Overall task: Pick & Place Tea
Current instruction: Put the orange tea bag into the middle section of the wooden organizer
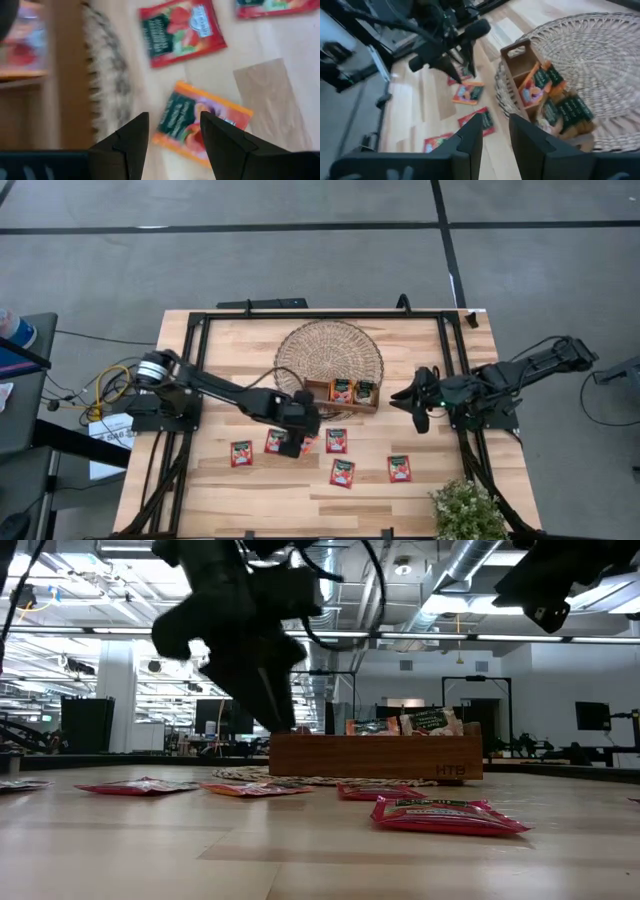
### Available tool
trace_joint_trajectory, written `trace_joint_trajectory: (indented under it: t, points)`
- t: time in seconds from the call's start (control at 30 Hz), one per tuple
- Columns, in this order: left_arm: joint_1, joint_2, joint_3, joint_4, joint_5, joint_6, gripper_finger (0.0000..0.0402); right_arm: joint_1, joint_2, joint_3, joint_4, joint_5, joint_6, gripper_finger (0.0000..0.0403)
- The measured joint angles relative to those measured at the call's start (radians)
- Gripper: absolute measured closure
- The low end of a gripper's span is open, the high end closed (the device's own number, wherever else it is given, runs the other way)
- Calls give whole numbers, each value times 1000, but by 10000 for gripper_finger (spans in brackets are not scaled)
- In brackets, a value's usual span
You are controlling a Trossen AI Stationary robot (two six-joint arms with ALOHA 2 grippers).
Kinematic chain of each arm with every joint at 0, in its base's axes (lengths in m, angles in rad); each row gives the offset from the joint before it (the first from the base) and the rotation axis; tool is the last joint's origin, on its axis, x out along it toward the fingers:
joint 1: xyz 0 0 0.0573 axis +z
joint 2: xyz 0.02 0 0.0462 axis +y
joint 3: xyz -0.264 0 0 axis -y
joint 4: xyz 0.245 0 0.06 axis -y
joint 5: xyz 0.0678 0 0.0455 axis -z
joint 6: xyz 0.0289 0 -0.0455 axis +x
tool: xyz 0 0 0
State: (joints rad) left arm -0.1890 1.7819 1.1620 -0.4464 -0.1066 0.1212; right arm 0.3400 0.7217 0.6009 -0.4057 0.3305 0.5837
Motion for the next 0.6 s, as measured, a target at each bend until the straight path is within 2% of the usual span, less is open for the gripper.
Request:
trace_joint_trajectory:
  t: [0.17,0.6]
  points:
    - [0,73,36,-5,8,25,229,14,3,0,-8,74,-20,315]
    - [21,84,49,23,69,71,229,13,4,0,-5,87,-35,315]
